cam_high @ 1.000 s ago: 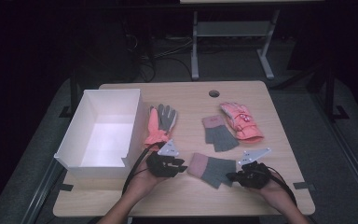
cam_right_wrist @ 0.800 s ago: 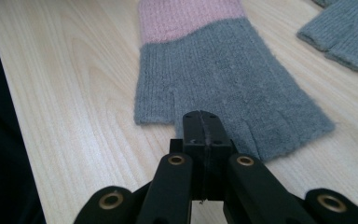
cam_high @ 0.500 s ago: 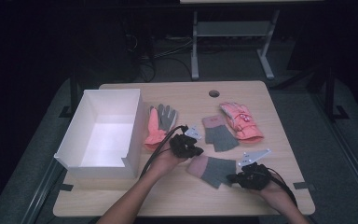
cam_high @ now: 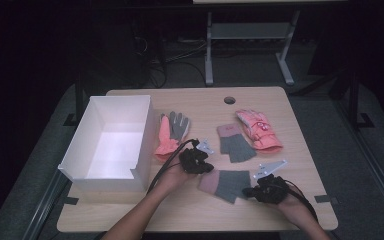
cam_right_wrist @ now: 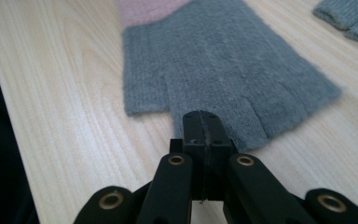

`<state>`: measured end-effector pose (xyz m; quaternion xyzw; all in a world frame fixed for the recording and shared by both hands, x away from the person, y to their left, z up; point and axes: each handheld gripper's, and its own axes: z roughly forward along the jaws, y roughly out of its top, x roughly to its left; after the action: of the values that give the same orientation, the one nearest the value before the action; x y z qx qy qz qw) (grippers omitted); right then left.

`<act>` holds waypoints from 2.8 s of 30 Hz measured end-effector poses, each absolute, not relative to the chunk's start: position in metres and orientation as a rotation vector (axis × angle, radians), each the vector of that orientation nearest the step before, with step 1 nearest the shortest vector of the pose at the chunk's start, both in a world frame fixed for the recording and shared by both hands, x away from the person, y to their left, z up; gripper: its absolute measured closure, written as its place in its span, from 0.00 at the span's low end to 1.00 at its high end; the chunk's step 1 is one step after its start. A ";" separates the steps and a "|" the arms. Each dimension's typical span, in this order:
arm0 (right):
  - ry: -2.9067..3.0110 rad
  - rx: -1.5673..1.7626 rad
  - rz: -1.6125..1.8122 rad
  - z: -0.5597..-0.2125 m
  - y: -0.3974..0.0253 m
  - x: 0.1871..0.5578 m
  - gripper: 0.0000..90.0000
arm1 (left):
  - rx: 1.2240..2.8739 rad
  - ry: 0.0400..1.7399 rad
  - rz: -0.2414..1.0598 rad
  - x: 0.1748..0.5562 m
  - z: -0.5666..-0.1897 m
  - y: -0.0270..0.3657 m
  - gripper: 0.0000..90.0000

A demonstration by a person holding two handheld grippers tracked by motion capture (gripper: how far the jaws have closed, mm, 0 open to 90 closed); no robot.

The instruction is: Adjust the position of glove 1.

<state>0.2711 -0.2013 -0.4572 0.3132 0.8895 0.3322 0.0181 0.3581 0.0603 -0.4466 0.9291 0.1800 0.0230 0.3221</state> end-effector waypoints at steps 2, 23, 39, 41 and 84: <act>2.762 0.969 1.029 -0.457 -0.200 0.273 1.00 | 2.443 0.474 0.064 0.354 -0.446 0.065 1.00; 2.727 0.921 1.024 -0.459 -0.151 0.324 1.00 | 2.432 0.536 -0.032 0.303 -0.445 0.112 1.00; 2.682 0.899 1.103 -0.448 -0.133 0.334 1.00 | 2.381 0.478 -0.060 0.293 -0.441 0.108 1.00; 2.689 0.889 1.107 -0.445 -0.138 0.323 1.00 | 2.369 0.489 -0.046 0.297 -0.439 0.108 1.00; 2.556 1.007 1.044 -0.440 -0.160 0.352 1.00 | 2.352 0.546 -0.001 0.294 -0.442 0.115 0.68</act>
<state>0.3518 -0.1601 -0.4403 0.3410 0.8653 0.3533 0.1010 0.2938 0.1149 -0.4421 0.9105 0.2113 -0.0003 0.3554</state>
